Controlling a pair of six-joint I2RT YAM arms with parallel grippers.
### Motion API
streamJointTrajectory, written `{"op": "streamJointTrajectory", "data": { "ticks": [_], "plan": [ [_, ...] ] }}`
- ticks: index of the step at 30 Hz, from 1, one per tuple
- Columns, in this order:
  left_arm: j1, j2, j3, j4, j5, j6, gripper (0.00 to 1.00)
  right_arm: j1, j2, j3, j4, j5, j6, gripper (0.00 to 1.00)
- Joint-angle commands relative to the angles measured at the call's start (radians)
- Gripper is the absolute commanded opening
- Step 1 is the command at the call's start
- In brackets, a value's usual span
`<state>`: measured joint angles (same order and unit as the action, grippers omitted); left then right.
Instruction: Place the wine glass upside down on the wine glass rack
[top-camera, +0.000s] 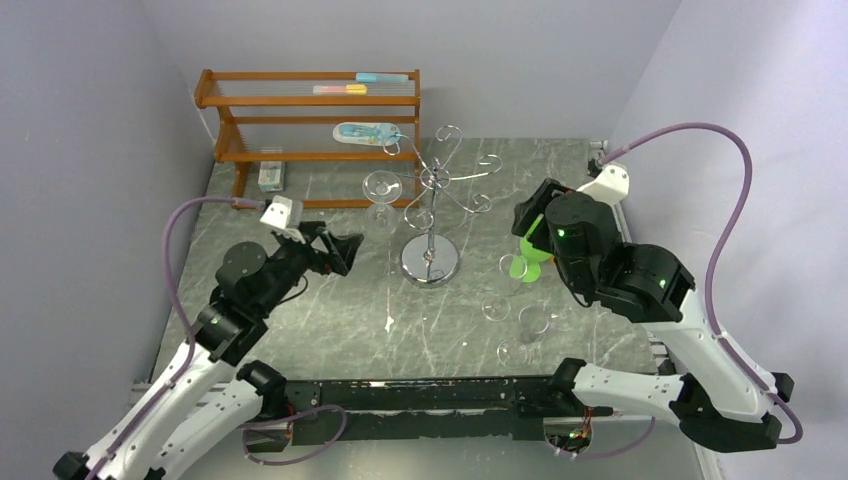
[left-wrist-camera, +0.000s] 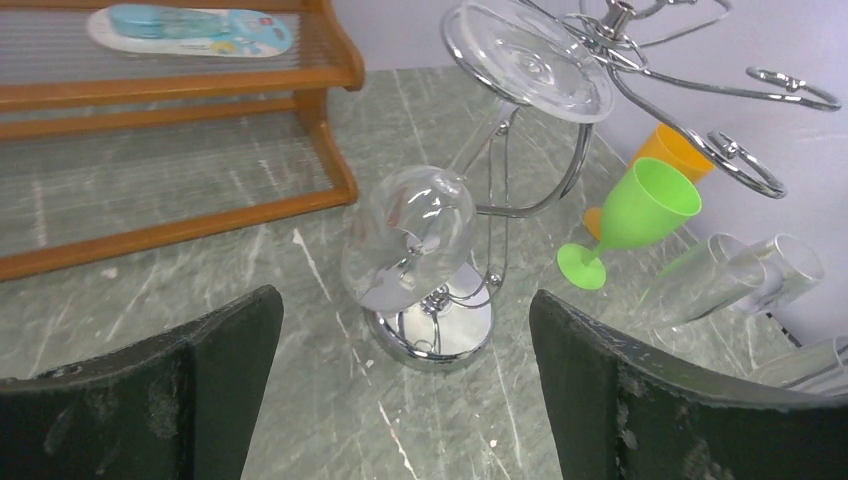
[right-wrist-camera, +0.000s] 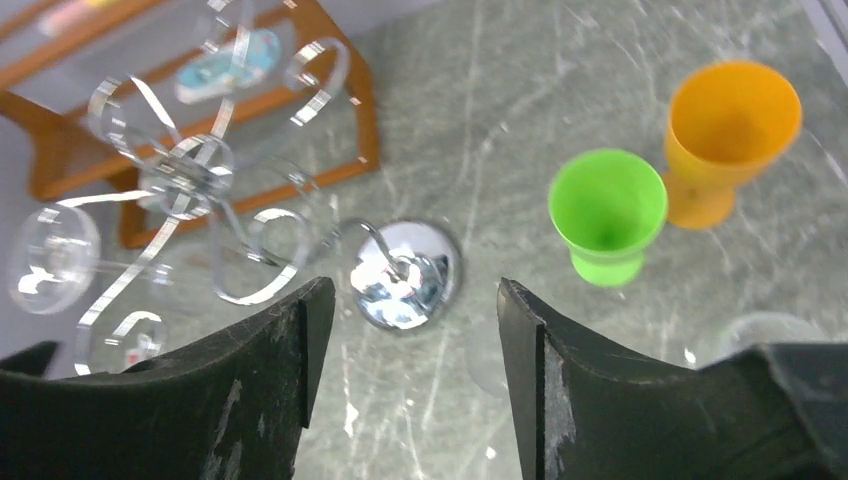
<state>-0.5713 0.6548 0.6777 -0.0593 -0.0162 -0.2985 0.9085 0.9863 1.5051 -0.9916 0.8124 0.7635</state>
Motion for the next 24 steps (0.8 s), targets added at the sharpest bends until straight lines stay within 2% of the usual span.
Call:
{"op": "streamJointTrajectory", "data": {
  "ticks": [1, 5, 13, 17, 22, 24],
  "plan": [
    [-0.006, -0.087, 0.067, -0.168, -0.105, -0.05, 0.96, -0.004, -0.012, -0.078, -0.23, 0.024, 0.194, 0.62],
    [-0.005, -0.148, 0.089, -0.131, -0.081, -0.04, 0.93, -0.004, -0.028, -0.176, -0.273, -0.028, 0.266, 0.53],
    [-0.005, -0.146, 0.139, -0.066, -0.047, -0.05, 0.92, -0.004, -0.01, -0.298, -0.256, -0.094, 0.307, 0.51],
    [-0.004, -0.128, 0.156, -0.065, -0.022, -0.048, 0.92, -0.016, -0.009, -0.413, -0.183, -0.089, 0.317, 0.38],
    [-0.005, -0.133, 0.14, -0.053, -0.022, -0.063, 0.92, -0.051, -0.004, -0.477, -0.076, -0.093, 0.286, 0.33],
    [-0.006, -0.134, 0.143, -0.059, -0.028, -0.067, 0.92, -0.056, 0.007, -0.475, -0.072, -0.09, 0.282, 0.26]
  ]
}}
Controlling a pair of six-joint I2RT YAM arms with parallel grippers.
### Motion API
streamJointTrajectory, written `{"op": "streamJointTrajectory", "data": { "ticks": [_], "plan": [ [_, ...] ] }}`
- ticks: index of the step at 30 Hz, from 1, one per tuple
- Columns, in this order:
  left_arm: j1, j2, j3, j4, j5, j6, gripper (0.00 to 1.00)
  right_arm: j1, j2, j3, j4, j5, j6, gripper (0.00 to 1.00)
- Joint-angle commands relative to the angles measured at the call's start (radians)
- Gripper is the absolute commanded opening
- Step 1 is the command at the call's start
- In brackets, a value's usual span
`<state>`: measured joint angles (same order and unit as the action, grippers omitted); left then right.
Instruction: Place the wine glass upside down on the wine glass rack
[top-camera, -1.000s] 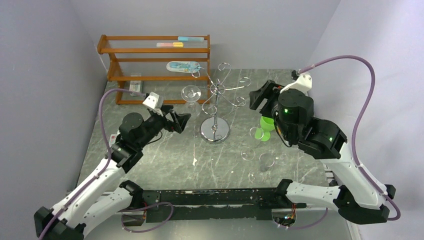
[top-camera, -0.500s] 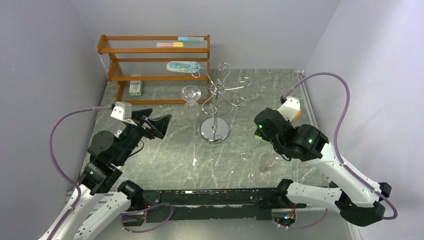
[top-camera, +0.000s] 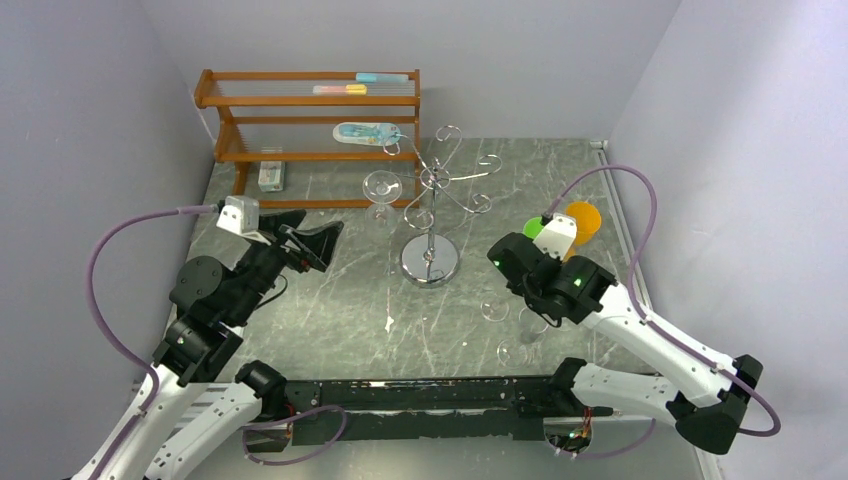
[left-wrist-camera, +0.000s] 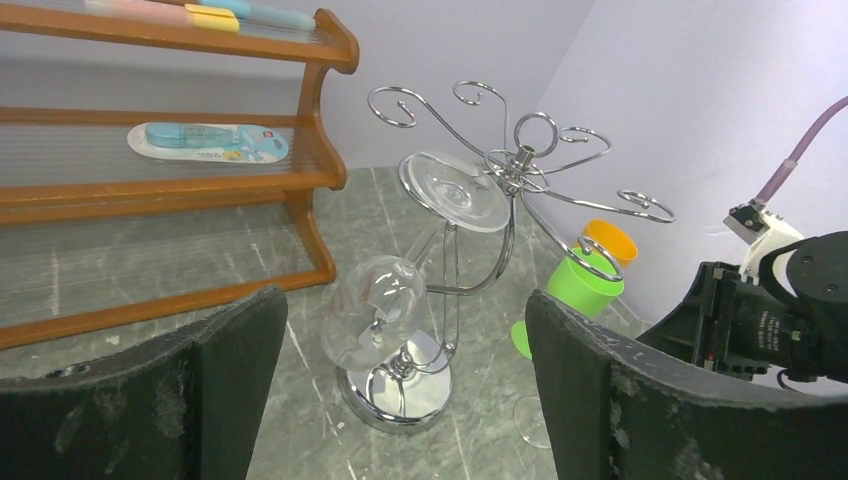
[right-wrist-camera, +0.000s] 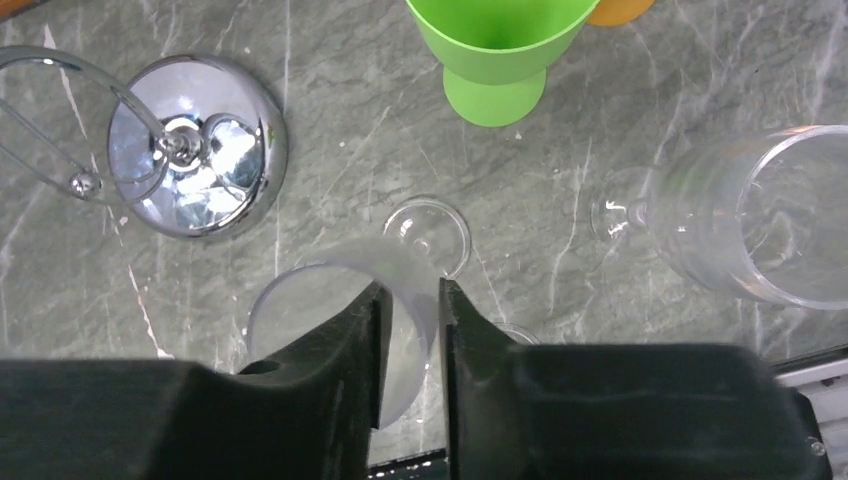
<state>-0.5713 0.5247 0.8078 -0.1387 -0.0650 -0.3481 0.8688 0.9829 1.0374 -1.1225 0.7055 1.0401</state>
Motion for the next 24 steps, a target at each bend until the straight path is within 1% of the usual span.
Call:
{"op": "streamJointTrajectory", "data": {
  "ticks": [1, 6, 7, 8, 9, 12, 13, 14, 17, 19, 20, 23, 24],
  "plan": [
    [-0.006, -0.005, 0.014, 0.016, 0.017, -0.021, 0.92, -0.016, 0.013, -0.005, 0.061, 0.016, 0.004, 0.23],
    [-0.005, -0.006, 0.026, -0.045, -0.045, -0.065, 0.93, -0.016, 0.012, 0.009, 0.094, -0.027, -0.034, 0.02],
    [-0.005, -0.009, 0.017, -0.043, -0.042, -0.071, 0.94, -0.017, 0.011, 0.012, 0.113, -0.048, -0.055, 0.0],
    [-0.005, -0.012, 0.004, -0.041, -0.038, -0.078, 0.97, -0.017, 0.012, 0.018, 0.131, -0.073, -0.075, 0.0],
    [-0.005, -0.014, -0.006, -0.044, -0.045, -0.098, 0.97, -0.017, 0.013, 0.022, 0.152, -0.102, -0.098, 0.0],
    [-0.005, -0.015, -0.021, -0.094, -0.083, -0.213, 0.97, -0.016, 0.013, 0.028, 0.226, -0.196, -0.183, 0.0],
    [-0.006, -0.015, -0.025, -0.119, -0.09, -0.269, 0.97, -0.016, 0.006, 0.015, 0.275, -0.23, -0.211, 0.0],
    [-0.006, -0.012, -0.023, -0.159, -0.107, -0.326, 0.97, -0.016, -0.004, -0.002, 0.316, -0.27, -0.233, 0.0],
    [-0.005, 0.024, 0.014, -0.369, -0.168, -0.571, 0.9, -0.016, -0.052, -0.077, 0.479, -0.367, -0.287, 0.0],
    [-0.006, 0.043, 0.033, -0.49, -0.153, -0.704, 0.86, -0.016, -0.093, -0.131, 0.595, -0.431, -0.32, 0.0],
    [-0.006, 0.043, 0.032, -0.515, -0.138, -0.761, 0.86, -0.016, -0.106, -0.157, 0.653, -0.466, -0.336, 0.0],
    [-0.005, 0.01, 0.003, -0.54, -0.104, -0.883, 0.92, -0.01, -0.134, -0.219, 0.795, -0.54, -0.4, 0.0],
    [-0.005, -0.006, -0.013, -0.543, -0.097, -0.915, 0.96, -0.006, -0.141, -0.234, 0.828, -0.551, -0.429, 0.0]
  ]
}}
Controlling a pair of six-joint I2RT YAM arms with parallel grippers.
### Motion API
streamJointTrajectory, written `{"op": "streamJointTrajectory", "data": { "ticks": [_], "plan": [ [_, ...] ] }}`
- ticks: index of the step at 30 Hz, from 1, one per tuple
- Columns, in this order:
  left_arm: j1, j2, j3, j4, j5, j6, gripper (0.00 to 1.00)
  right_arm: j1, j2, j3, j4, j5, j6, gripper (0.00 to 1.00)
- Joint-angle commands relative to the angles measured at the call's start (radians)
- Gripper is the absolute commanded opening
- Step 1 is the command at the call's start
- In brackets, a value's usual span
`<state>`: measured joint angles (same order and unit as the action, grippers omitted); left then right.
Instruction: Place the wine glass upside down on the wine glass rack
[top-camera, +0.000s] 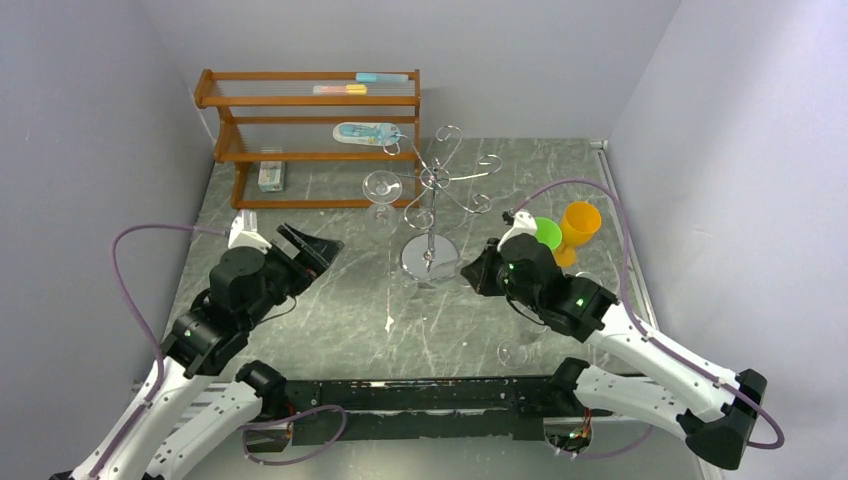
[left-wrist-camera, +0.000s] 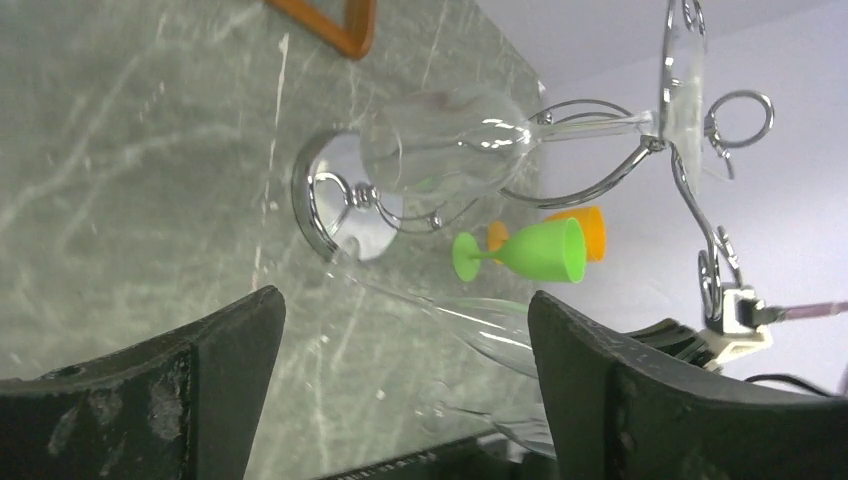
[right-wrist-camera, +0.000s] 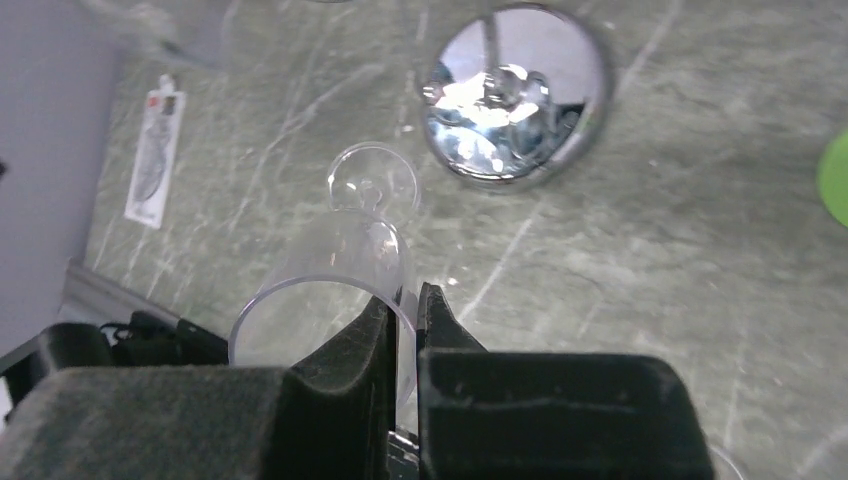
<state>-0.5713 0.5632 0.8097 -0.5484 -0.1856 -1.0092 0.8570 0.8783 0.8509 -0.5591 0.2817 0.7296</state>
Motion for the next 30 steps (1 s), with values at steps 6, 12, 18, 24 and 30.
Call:
{"op": "streamJointTrajectory", "data": {
  "ticks": [6, 12, 18, 24, 30],
  "plan": [
    [-0.004, -0.096, -0.17, -0.047, 0.145, -0.405, 0.93, 0.052, -0.064, -0.075, 0.444, -0.143, -0.255, 0.0],
    [-0.005, -0.046, -0.378, 0.292, 0.403, -0.554, 0.89, 0.116, -0.044, -0.1, 0.591, -0.142, -0.349, 0.0],
    [-0.005, -0.025, -0.325, 0.227, 0.373, -0.55, 0.95, 0.21, -0.006, -0.08, 0.601, 0.043, -0.396, 0.0],
    [-0.005, -0.111, -0.318, 0.181, 0.265, -0.602, 0.97, 0.292, 0.002, -0.098, 0.65, 0.128, -0.44, 0.0],
    [-0.006, -0.204, -0.318, 0.162, 0.187, -0.724, 0.88, 0.349, -0.006, -0.129, 0.742, 0.073, -0.481, 0.0]
  ]
}}
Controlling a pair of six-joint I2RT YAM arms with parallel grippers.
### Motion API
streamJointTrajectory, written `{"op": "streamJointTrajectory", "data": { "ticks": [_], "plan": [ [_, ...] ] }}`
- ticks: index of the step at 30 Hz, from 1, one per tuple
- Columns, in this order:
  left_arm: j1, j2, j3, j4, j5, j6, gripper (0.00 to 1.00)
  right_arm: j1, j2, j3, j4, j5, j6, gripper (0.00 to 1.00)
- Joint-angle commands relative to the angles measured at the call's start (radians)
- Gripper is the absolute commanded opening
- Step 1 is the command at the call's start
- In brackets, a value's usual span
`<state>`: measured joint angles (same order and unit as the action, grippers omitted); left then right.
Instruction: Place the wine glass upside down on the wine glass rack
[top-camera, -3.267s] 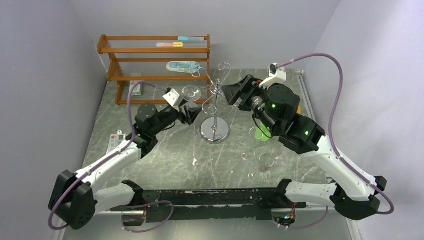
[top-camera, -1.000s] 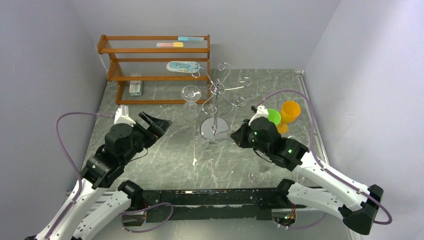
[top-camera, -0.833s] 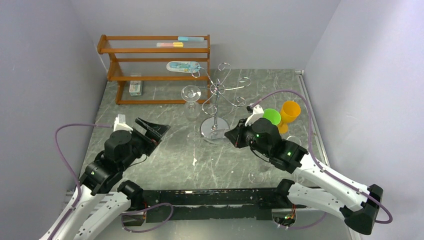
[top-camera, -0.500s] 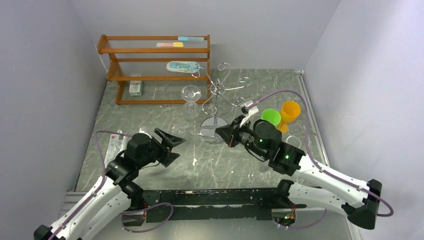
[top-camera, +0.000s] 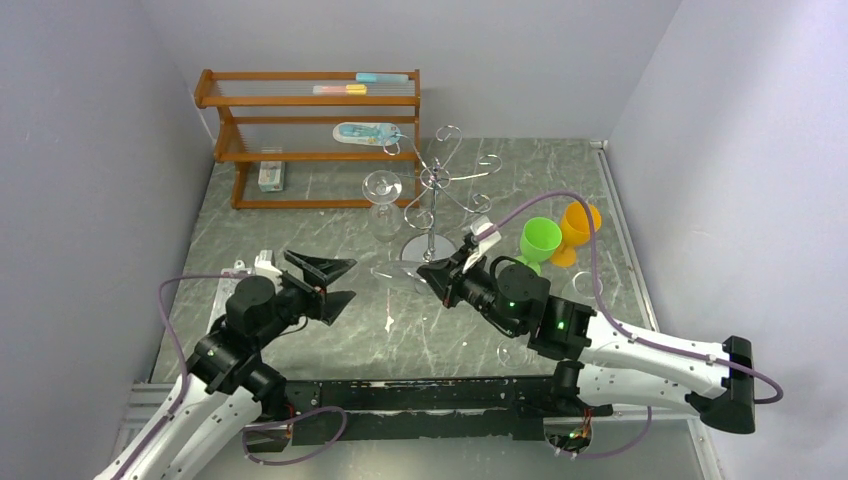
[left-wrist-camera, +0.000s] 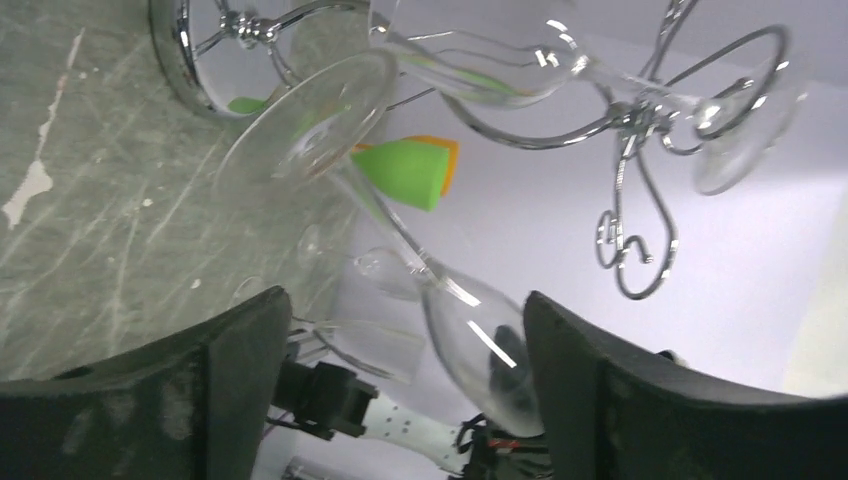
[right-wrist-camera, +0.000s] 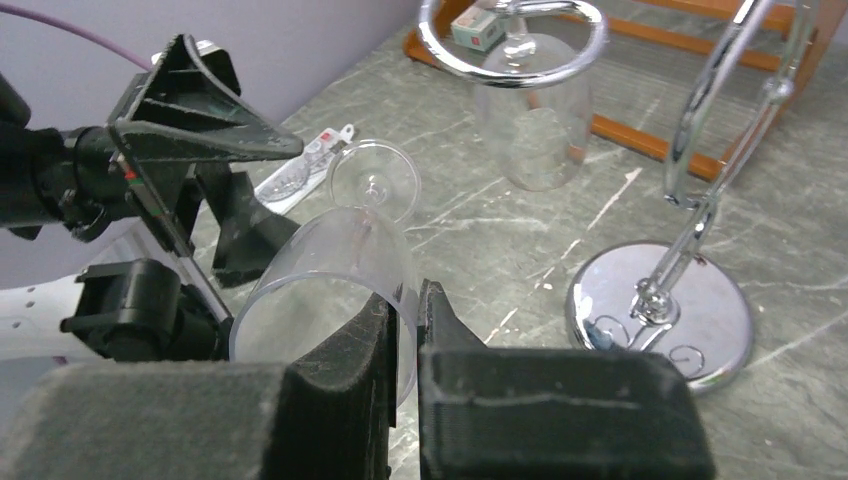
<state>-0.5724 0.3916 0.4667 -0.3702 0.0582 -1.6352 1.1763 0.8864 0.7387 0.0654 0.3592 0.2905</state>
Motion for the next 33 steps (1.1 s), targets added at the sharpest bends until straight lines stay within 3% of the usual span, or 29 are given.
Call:
{"op": "streamJointTrajectory", "data": {
  "ticks": [1, 3, 4, 14, 21, 25, 33],
  "plan": [
    [-0.004, -0.036, 0.027, -0.017, -0.084, -0.116, 0.81, 0.037, -0.012, -0.02, 0.129, -0.021, -0.044, 0.0],
    [-0.004, -0.038, 0.039, -0.004, -0.1, -0.115, 0.66, 0.046, -0.009, -0.027, 0.155, -0.05, -0.041, 0.0],
    [-0.004, -0.034, 0.049, -0.008, -0.106, -0.113, 0.64, 0.052, -0.008, -0.033, 0.171, -0.057, -0.038, 0.0],
    [-0.004, 0.048, 0.124, -0.172, -0.112, -0.223, 0.62, 0.083, 0.008, -0.049, 0.254, -0.08, -0.037, 0.0],
    [-0.003, 0.021, 0.073, -0.105, -0.13, -0.317, 0.47, 0.089, 0.006, -0.068, 0.297, -0.087, -0.023, 0.0],
    [-0.004, 0.01, 0.07, -0.077, -0.138, -0.314, 0.48, 0.088, 0.003, -0.075, 0.312, -0.108, -0.009, 0.0],
    [-0.004, 0.021, 0.014, 0.015, -0.101, -0.382, 0.33, 0.088, -0.003, -0.091, 0.347, -0.161, 0.005, 0.0]
  ]
}}
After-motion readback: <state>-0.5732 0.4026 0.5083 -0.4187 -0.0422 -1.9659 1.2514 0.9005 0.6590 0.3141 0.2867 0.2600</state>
